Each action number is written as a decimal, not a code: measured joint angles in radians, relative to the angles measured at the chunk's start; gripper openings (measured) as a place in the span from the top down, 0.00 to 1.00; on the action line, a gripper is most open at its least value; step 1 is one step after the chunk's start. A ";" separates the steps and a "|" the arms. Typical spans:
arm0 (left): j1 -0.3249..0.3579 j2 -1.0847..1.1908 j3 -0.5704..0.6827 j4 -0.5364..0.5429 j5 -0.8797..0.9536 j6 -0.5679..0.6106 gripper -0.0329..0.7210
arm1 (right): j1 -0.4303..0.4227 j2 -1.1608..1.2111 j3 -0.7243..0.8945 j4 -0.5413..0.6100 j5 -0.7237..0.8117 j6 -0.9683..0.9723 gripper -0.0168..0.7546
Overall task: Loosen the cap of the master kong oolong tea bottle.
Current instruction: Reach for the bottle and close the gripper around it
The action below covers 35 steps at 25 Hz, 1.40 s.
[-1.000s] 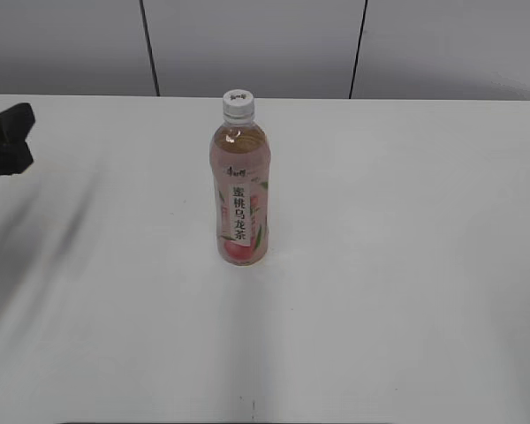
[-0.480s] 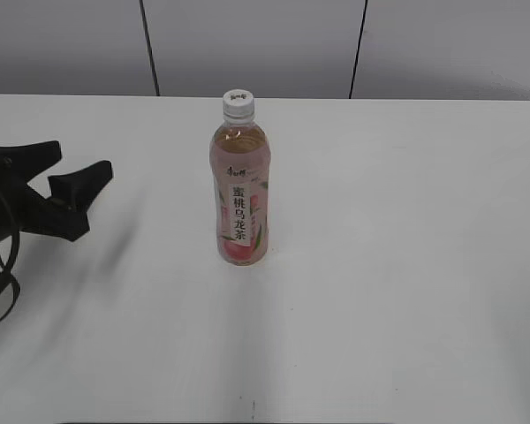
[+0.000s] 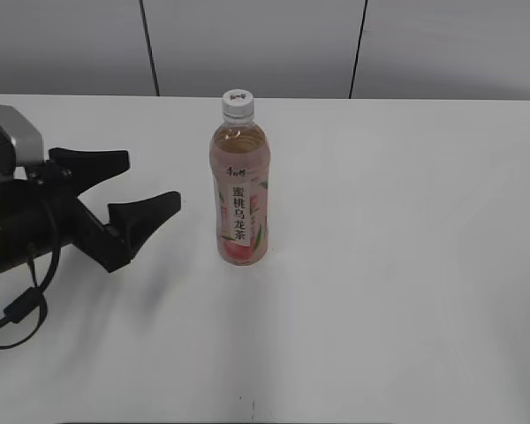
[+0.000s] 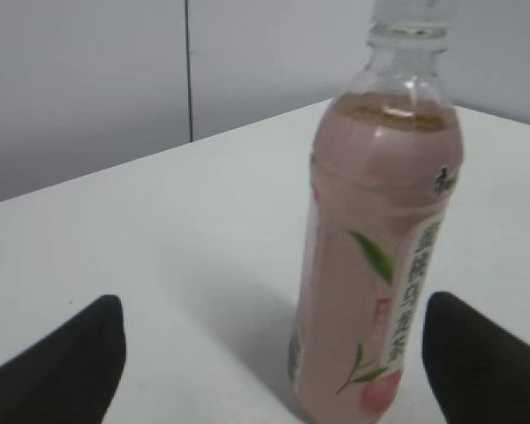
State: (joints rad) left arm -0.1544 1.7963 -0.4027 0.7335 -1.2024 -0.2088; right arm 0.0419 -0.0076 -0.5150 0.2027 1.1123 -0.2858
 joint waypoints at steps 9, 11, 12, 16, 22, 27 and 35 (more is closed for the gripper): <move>-0.154 0.001 -0.109 -0.066 0.000 0.000 0.12 | 0.000 0.000 0.000 0.000 0.000 0.000 0.37; -0.154 0.009 -0.134 -0.075 -0.004 0.000 0.12 | 0.000 0.000 0.000 0.000 0.000 0.000 0.37; -0.154 0.020 -0.145 -0.077 -0.006 -0.003 0.12 | 0.000 0.000 0.000 0.000 0.000 0.000 0.37; -0.154 0.096 -0.162 -0.080 -0.007 -0.012 0.12 | 0.000 0.000 0.000 0.000 0.000 0.000 0.37; -0.154 0.218 -0.181 -0.073 -0.003 -0.019 0.12 | 0.000 0.000 0.000 0.000 0.000 0.000 0.37; -0.176 0.245 -0.232 -0.056 -0.001 -0.019 0.12 | 0.000 0.000 0.000 0.000 0.000 0.000 0.37; -0.195 0.245 -0.289 -0.067 -0.002 -0.021 0.12 | 0.000 0.000 0.000 0.001 0.000 0.000 0.37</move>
State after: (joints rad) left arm -0.3497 2.0409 -0.6918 0.6663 -1.2043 -0.2294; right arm 0.0419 -0.0076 -0.5150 0.2036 1.1123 -0.2858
